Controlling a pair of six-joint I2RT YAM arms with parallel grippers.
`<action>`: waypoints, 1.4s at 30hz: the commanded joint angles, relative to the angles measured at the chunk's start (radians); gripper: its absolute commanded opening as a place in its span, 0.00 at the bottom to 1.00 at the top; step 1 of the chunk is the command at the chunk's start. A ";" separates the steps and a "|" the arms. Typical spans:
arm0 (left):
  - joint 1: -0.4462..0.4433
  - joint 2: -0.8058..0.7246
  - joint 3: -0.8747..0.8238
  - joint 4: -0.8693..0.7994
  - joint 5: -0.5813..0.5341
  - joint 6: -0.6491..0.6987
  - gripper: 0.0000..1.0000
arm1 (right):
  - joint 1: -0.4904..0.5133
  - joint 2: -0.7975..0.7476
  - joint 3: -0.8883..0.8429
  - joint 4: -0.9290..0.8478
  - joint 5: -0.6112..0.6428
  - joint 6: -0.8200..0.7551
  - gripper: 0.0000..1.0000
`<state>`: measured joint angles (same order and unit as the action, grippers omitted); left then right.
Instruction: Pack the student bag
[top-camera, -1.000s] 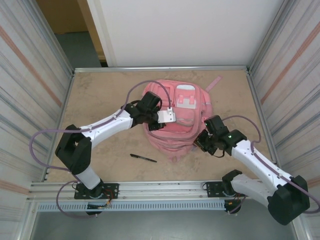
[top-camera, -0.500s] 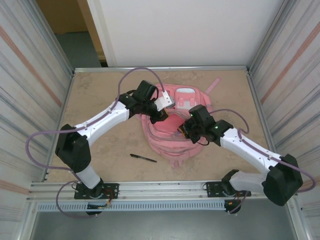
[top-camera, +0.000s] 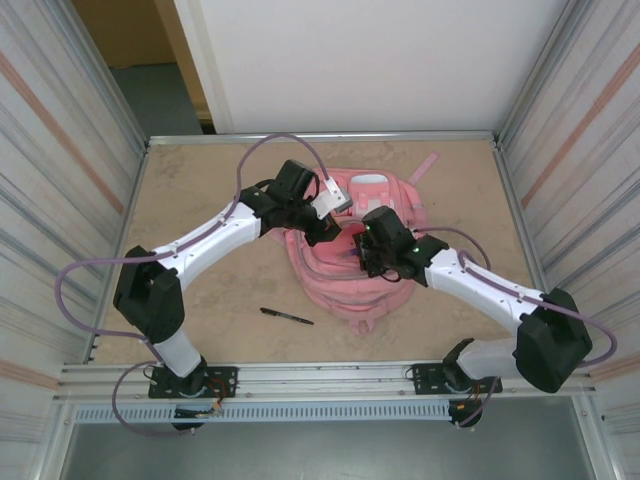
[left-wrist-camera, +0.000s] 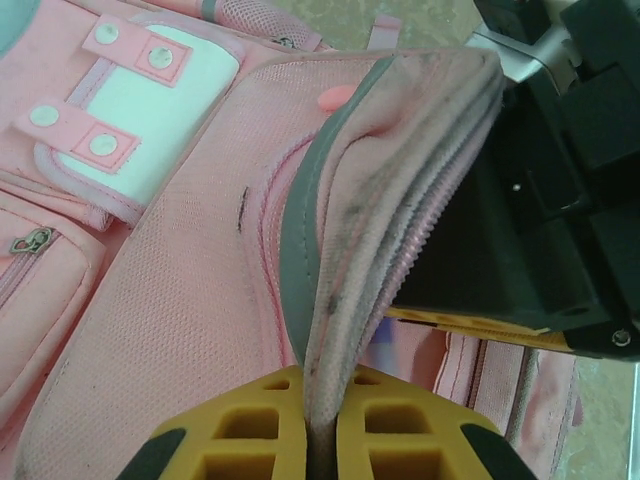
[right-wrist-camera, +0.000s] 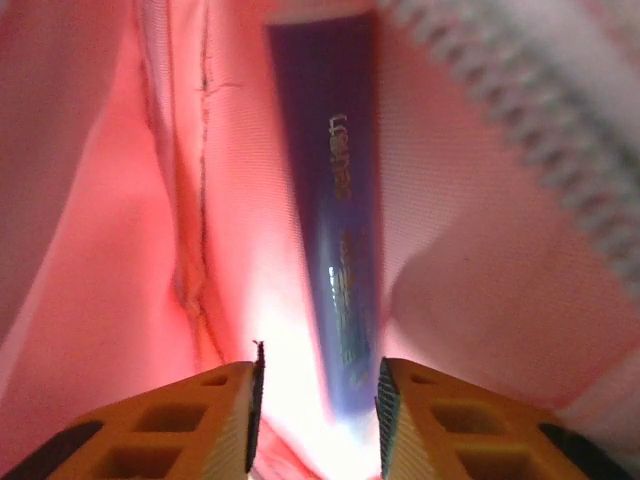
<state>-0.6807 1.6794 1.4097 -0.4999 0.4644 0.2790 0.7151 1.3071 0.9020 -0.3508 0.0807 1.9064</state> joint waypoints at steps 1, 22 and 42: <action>0.001 -0.022 -0.002 0.062 0.062 -0.018 0.00 | 0.019 -0.010 0.064 -0.048 0.072 0.013 0.44; 0.053 -0.063 -0.098 0.077 -0.026 -0.007 0.18 | 0.251 -0.307 -0.024 -0.304 0.247 -0.910 0.82; 0.173 -0.421 -0.427 0.107 0.024 -0.409 0.45 | 0.581 0.117 0.025 -0.046 -0.081 -1.800 0.83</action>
<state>-0.5270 1.3651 1.0172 -0.3695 0.4839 0.0093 1.3396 1.3705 0.8742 -0.4557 0.0753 0.1974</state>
